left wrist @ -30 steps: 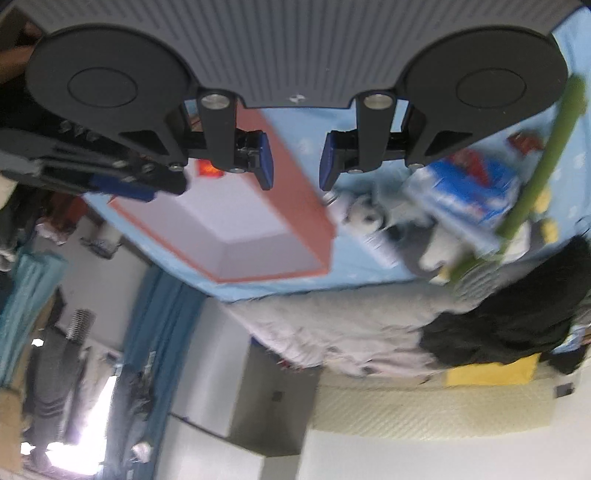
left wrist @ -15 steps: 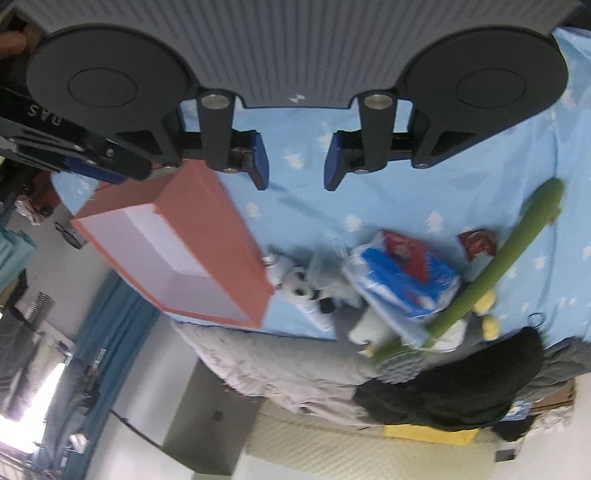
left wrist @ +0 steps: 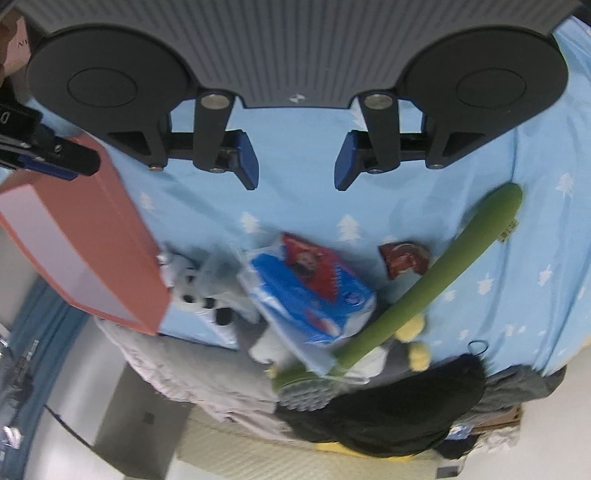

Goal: Organize soft objects
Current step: 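Move both open grippers from the pink box back over the pile, then grasp brown chocolate wrapper with left gripper while right gripper lowers toward clear bag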

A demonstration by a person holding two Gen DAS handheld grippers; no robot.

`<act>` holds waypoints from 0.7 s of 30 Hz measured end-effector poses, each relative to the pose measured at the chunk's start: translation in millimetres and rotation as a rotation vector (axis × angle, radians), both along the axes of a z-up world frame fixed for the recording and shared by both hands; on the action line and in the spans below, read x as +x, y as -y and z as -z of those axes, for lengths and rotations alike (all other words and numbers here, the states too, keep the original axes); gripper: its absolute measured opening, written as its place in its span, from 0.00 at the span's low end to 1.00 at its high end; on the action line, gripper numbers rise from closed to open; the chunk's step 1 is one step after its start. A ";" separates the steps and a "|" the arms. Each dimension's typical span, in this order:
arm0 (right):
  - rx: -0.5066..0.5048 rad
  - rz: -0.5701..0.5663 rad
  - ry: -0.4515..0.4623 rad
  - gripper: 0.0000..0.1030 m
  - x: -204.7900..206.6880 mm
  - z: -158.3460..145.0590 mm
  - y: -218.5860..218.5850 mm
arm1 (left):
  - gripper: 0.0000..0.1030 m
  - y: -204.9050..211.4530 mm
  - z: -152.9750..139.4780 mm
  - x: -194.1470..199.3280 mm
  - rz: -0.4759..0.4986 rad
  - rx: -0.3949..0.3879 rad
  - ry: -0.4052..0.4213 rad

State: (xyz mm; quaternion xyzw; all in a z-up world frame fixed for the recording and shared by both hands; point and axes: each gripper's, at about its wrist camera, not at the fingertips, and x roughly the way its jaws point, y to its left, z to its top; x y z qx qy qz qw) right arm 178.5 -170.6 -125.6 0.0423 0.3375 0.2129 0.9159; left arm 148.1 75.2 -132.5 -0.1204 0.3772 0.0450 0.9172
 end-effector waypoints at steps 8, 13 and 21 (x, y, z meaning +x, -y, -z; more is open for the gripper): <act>-0.028 0.011 -0.005 0.46 54.0 18.6 -16.2 | 0.53 -30.4 37.1 42.4 -0.114 0.038 -0.029; -0.056 0.008 0.010 0.45 89.9 27.5 -28.1 | 0.56 -30.9 53.6 69.5 -0.127 0.200 -0.036; -0.080 0.010 0.023 0.45 139.1 44.3 -45.8 | 0.61 -39.0 74.8 110.0 -0.171 0.289 -0.042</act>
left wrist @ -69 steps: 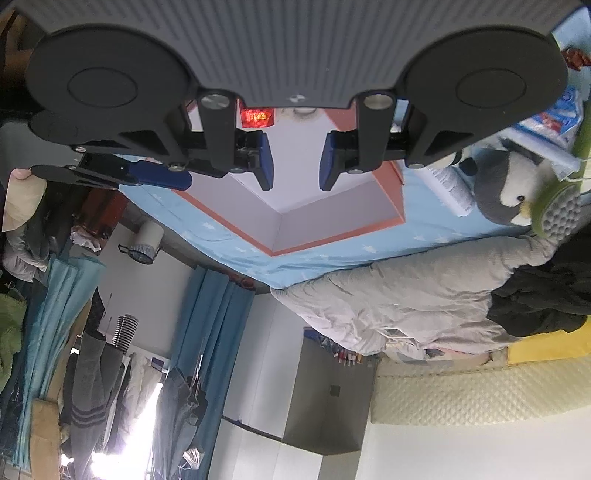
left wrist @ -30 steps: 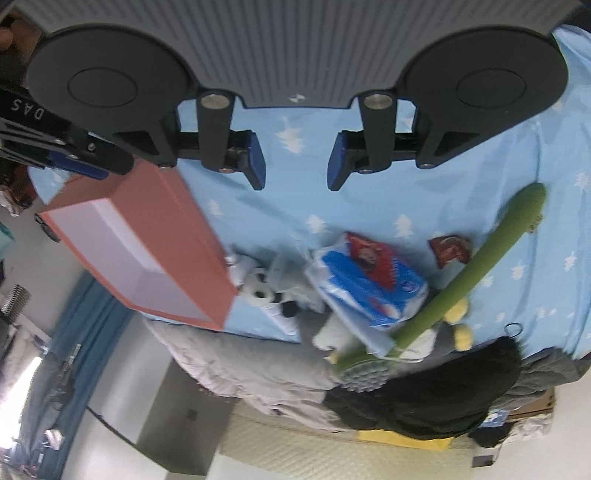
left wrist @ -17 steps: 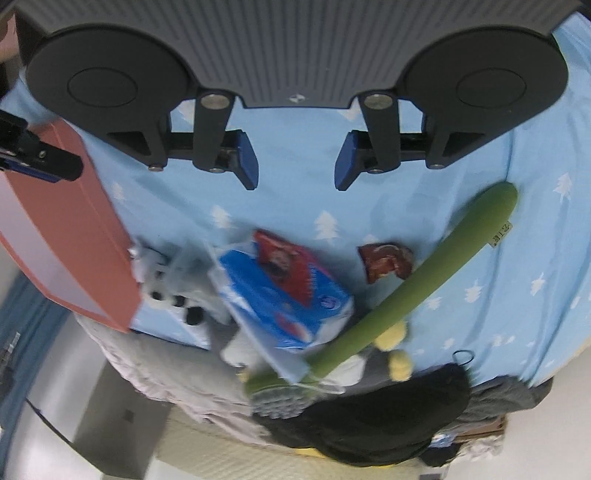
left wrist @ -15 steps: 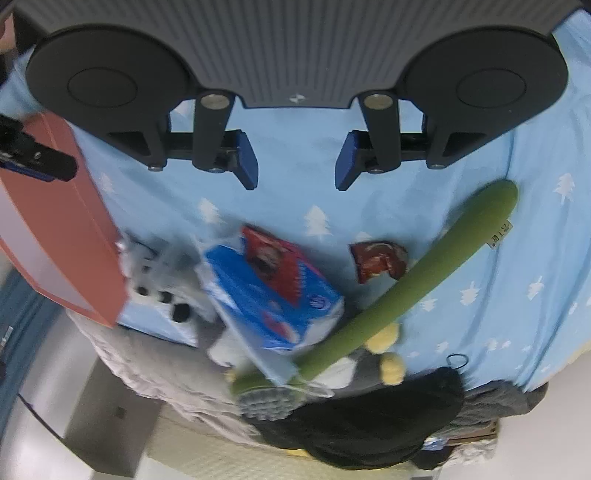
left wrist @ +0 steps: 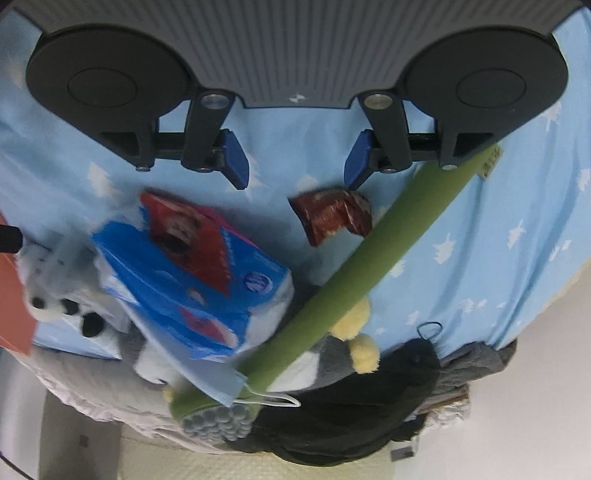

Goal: Organize soft objects

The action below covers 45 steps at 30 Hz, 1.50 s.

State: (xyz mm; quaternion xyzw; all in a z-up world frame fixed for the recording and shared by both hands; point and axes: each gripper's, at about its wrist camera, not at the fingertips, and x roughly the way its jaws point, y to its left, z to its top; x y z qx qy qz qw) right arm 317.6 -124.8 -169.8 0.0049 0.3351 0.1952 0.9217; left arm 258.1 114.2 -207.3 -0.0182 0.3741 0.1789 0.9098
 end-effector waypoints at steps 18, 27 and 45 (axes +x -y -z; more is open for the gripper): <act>-0.041 -0.004 0.040 0.13 52.5 22.7 -24.3 | 0.61 15.9 27.8 44.6 0.083 0.326 -0.044; -0.030 -0.021 0.037 0.03 46.2 19.2 -23.3 | 0.51 5.7 33.2 59.3 0.052 0.307 -0.060; -0.068 -0.034 0.066 0.03 -13.5 -1.1 -6.3 | 0.36 30.9 -1.5 3.8 0.070 0.149 0.025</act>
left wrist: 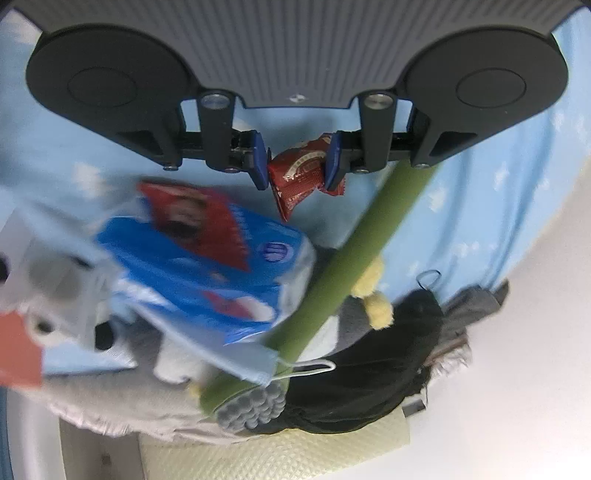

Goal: Organize soft objects

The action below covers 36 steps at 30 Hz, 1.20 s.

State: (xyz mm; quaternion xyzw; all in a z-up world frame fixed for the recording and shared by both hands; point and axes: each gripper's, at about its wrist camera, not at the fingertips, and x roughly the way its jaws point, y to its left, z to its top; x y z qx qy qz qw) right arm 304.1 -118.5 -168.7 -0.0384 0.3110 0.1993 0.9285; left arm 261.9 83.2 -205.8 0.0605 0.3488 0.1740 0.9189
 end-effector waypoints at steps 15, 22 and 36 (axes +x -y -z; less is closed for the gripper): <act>-0.163 -0.011 0.081 0.03 -101.7 -2.9 30.4 | 0.36 59.8 -28.5 -69.8 0.073 -0.319 0.000; -0.115 -0.023 0.005 0.03 -129.8 11.5 41.8 | 0.36 60.9 -20.5 -76.9 0.076 -0.363 -0.071; 0.104 -0.106 -0.149 0.57 -129.8 17.1 51.9 | 0.36 47.4 -13.5 -81.7 0.027 -0.388 -0.117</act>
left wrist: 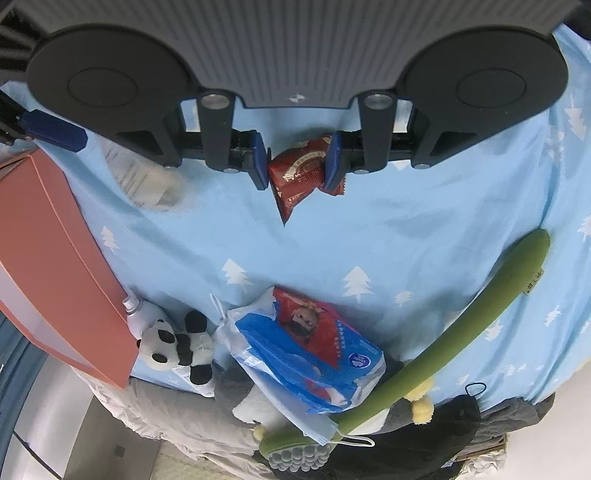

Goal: Organize soft objects

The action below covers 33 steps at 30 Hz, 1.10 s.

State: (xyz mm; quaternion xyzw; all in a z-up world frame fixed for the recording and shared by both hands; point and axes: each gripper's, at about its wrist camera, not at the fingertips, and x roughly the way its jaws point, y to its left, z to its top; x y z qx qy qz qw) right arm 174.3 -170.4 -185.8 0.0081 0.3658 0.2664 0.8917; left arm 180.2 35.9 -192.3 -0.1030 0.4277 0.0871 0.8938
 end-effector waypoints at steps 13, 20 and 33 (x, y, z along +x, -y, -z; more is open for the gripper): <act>-0.029 -0.069 0.073 0.62 19.5 -6.8 -11.8 | 0.37 -5.5 -5.6 -17.2 -0.011 0.000 -0.001; -0.070 -0.124 0.032 0.70 51.7 10.5 -26.0 | 0.36 -4.8 -8.4 -24.3 -0.009 0.008 -0.006; -0.153 -0.097 -0.058 0.40 60.1 24.8 -34.4 | 0.37 6.6 -24.1 -21.3 0.019 0.060 0.027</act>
